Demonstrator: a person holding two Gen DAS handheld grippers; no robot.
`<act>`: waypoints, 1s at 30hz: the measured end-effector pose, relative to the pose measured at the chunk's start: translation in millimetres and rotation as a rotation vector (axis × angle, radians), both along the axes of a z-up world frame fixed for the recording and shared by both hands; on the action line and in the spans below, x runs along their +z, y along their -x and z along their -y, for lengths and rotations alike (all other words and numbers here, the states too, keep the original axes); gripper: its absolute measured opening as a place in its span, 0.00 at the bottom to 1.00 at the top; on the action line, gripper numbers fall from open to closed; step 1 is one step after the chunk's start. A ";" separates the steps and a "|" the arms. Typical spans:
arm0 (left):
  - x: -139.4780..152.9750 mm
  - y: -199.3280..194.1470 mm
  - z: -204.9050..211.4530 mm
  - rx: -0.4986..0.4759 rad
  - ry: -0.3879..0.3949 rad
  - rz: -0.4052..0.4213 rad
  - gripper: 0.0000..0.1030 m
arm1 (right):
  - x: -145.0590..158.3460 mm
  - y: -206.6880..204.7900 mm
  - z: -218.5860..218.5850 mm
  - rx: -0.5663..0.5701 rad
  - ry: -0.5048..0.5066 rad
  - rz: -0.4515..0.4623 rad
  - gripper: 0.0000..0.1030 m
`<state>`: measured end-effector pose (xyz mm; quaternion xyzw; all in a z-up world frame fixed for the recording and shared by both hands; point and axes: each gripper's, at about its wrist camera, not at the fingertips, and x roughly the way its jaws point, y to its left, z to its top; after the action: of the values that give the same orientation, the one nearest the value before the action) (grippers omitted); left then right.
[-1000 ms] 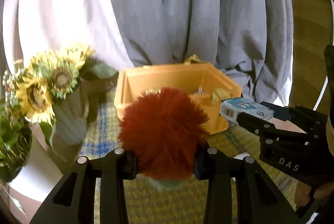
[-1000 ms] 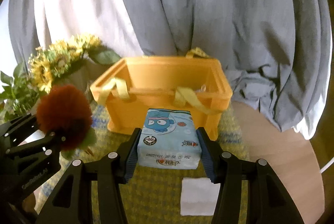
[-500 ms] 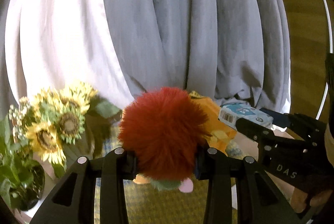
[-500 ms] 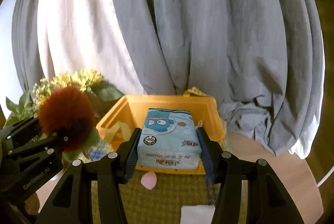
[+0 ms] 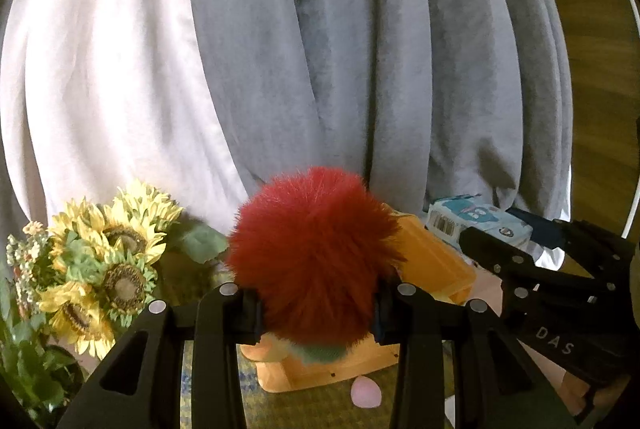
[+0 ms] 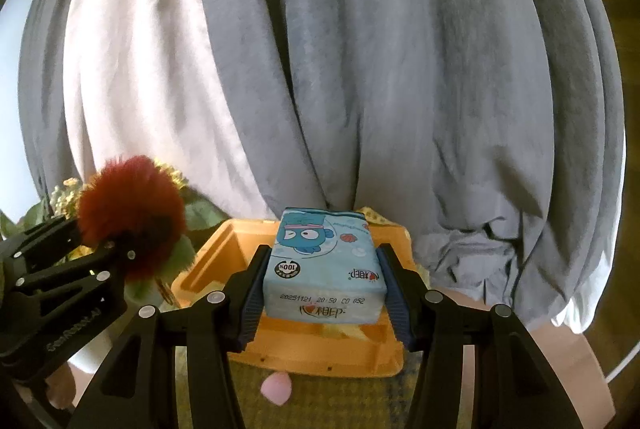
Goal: Organize soft objects
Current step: 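Lift the pompom and tissue pack up over the orange crate with both tools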
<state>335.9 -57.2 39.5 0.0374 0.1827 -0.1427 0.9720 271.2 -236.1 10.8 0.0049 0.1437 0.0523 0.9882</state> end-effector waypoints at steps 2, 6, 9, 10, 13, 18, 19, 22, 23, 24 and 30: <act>-0.9 -7.4 1.4 0.006 -0.005 -0.005 0.36 | 1.1 -7.3 0.1 -0.001 0.003 0.004 0.52; -3.5 -24.7 4.0 0.017 -0.016 -0.016 0.36 | 1.6 -21.7 -0.1 -0.007 0.015 0.004 0.52; -7.3 -37.5 5.5 0.022 -0.024 -0.029 0.36 | 0.9 -33.1 -1.4 -0.010 0.026 0.002 0.52; -8.6 -41.6 6.0 0.023 -0.028 -0.033 0.36 | 0.7 -38.0 -2.0 -0.009 0.030 0.001 0.52; -14.3 -55.9 7.4 0.027 -0.035 -0.056 0.36 | -1.6 -50.2 -4.6 -0.006 0.040 -0.010 0.52; -25.4 -80.4 10.3 0.035 -0.048 -0.097 0.36 | -10.2 -71.8 -8.2 -0.004 0.054 -0.042 0.52; -28.1 -84.2 11.2 0.037 -0.053 -0.103 0.36 | -12.1 -76.5 -8.9 -0.002 0.057 -0.050 0.52; -36.8 -95.7 14.4 0.034 -0.062 -0.130 0.36 | -18.0 -87.8 -9.6 -0.004 0.066 -0.070 0.52; -39.8 -99.1 15.3 0.034 -0.065 -0.138 0.36 | -20.1 -91.0 -9.5 -0.002 0.068 -0.076 0.52; -43.3 -102.6 16.6 0.034 -0.071 -0.146 0.36 | -22.2 -94.5 -9.7 -0.003 0.071 -0.086 0.52; -61.6 -118.2 22.1 0.025 -0.095 -0.198 0.36 | -37.3 -113.7 -7.4 -0.010 0.083 -0.141 0.52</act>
<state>454.2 -79.3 -22.1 0.0668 0.2846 -0.1247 0.9481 384.9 -228.7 -26.5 -0.0319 0.2148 0.0408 0.9753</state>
